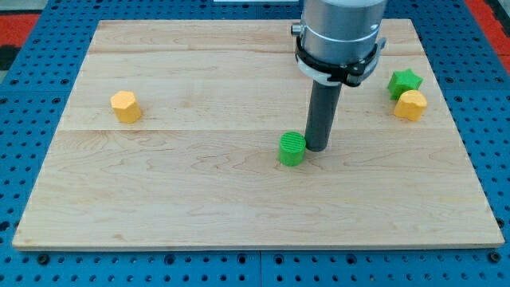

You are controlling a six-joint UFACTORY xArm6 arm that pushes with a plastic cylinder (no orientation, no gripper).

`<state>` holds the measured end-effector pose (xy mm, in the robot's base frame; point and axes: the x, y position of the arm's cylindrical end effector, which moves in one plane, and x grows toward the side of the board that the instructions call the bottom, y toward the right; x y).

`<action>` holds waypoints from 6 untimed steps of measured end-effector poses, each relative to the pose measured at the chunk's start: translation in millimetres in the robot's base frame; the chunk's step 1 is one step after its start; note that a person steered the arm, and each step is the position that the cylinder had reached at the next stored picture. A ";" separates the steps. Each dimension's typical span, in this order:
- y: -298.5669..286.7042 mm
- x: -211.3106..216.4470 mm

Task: Push the green circle towards the center

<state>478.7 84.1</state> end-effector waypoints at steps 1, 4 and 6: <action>0.2 22.1; -48.6 -0.1; 2.0 -23.8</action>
